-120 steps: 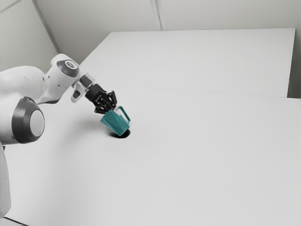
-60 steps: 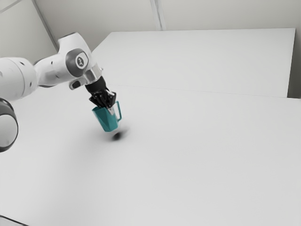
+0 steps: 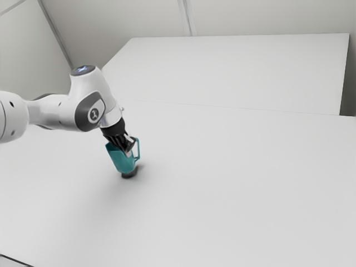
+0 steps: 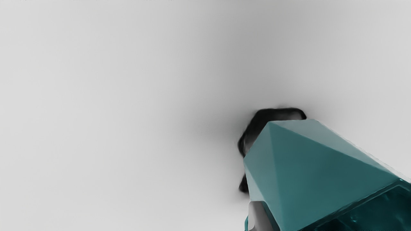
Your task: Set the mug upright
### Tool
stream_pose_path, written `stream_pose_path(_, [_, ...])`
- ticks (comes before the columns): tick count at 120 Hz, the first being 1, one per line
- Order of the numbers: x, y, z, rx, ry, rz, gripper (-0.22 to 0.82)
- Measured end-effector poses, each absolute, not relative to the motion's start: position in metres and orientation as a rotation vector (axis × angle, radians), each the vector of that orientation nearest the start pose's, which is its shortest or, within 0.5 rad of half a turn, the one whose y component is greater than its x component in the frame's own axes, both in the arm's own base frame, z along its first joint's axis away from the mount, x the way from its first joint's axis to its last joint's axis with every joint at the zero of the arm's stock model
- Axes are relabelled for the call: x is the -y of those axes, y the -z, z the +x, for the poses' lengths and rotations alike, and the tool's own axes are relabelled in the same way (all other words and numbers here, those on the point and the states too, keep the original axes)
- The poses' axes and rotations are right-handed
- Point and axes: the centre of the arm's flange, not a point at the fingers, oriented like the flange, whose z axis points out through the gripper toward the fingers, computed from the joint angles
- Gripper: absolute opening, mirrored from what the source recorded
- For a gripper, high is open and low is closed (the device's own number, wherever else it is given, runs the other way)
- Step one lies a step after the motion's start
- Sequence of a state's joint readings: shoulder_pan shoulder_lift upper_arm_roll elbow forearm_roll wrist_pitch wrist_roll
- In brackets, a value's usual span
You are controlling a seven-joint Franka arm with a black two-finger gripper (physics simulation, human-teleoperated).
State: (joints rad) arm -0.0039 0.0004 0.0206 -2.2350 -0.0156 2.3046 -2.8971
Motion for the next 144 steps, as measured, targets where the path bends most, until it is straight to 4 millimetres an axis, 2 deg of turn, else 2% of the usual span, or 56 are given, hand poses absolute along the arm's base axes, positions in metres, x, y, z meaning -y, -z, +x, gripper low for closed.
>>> stream_pose_path(44, [0.023, -0.352, 0.527, -3.008, -0.004, 0.423, -0.18])
stream_pose_path(62, [0.022, -0.346, 0.526, -3.012, -0.003, 0.422, -0.18])
stream_pose_path(89, [-0.002, -0.353, 0.525, -3.015, -0.011, 0.355, 0.28])
stream_pose_path(100, [-0.012, -0.363, 0.523, -3.007, -0.015, 0.326, 0.39])
stream_pose_path(114, [-0.02, -0.379, 0.52, -2.998, -0.02, 0.302, 0.48])
stream_pose_path(122, [-0.011, -0.387, 0.518, -2.991, -0.019, 0.329, 0.51])
stream_pose_path(136, [0.028, -0.398, 0.514, -2.975, -0.012, 0.441, 0.55])
stream_pose_path(144, [0.036, -0.403, 0.512, -2.97, -0.011, 0.466, 0.57])
